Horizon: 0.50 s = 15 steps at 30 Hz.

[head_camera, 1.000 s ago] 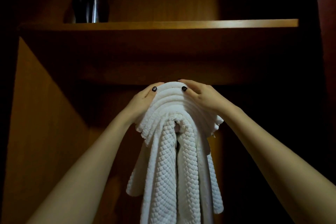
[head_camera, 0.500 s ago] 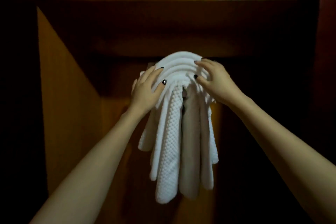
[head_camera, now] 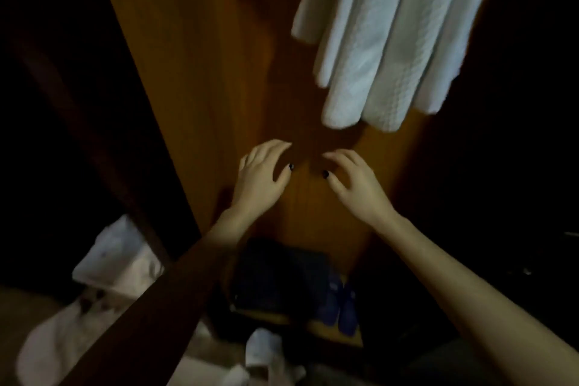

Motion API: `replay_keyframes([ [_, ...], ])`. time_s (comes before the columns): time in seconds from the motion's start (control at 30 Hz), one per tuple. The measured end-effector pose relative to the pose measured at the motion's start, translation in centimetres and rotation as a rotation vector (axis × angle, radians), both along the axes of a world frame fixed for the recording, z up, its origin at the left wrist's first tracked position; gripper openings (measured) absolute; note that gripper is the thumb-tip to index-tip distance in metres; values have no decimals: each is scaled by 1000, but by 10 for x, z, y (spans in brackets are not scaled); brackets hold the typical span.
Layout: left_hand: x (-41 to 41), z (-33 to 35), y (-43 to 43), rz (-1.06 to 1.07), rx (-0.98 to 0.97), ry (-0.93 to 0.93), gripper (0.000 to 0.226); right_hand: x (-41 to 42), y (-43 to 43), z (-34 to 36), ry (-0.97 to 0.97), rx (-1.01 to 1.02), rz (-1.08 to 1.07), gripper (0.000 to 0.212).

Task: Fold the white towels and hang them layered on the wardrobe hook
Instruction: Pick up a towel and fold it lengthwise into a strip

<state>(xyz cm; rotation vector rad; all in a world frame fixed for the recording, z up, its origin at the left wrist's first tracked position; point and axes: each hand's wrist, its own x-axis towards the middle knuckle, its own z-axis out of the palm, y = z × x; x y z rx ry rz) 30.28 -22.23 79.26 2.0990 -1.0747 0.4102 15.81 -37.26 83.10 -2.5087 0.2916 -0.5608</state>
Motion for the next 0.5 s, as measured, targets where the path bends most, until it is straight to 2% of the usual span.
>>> replay_keyframes([
  [0.1, -9, -94, 23, 13, 177, 138, 42, -3, 1, -98, 270, 84, -23, 45],
  [0.2, -19, -176, 42, 10, 323, 256, 33, -11, 3, -186, 451, 177, -48, 45],
  [0.37, -60, -315, 78, 149, 415, 563, 43, -32, 17, -330, 737, 240, -27, 44],
  [0.5, -95, -420, 101, 178, 495, 779, 35, -50, 31, -443, 867, 218, 12, 37],
])
